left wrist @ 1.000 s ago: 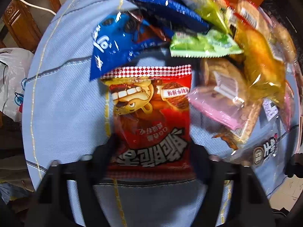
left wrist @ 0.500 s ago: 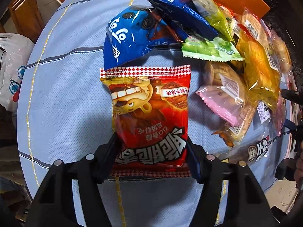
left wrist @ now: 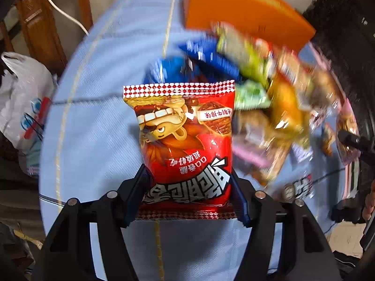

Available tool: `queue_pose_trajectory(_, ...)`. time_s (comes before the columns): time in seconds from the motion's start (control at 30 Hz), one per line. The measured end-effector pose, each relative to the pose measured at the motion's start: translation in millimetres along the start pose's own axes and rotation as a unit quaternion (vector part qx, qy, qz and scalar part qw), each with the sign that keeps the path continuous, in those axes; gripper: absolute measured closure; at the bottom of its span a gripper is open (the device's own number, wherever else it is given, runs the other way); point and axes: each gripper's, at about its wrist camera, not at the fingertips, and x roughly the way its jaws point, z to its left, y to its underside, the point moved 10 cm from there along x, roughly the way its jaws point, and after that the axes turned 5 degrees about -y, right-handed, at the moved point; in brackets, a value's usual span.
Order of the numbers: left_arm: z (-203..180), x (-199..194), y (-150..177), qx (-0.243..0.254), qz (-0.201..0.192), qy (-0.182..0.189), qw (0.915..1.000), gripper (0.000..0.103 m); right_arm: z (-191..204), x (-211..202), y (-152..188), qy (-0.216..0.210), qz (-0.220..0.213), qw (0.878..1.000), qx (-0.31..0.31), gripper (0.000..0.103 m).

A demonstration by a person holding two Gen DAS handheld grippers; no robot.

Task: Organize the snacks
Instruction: 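Drop the red chip bag in the box with left tool while right drops pink bag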

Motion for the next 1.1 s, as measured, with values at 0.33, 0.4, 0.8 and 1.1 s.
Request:
queue_pose_trajectory(0.33,-31,-71,-77,0.013,-0.097,0.036,0.9945,0.040,56,-39,-76,-0.021,-0.084,0.993,-0.081,0.059)
queue_pose_trajectory(0.4,-44,-85,-109,0.028,-0.120,0.039,0.9916,0.040,61,-51,-105,-0.025,-0.103,0.991,-0.084,0.059)
queue_pose_trajectory(0.8,-98,-57,-317,0.000,-0.135,0.055,0.9893,0.040,72,-24,-273,-0.014,-0.173,0.981,-0.091,0.059)
queue_pose_trajectory(1.1,-97,27,-361,-0.027,-0.087,0.000,0.9959,0.018,52,66,-316,0.039,-0.130,0.988,-0.070,0.049)
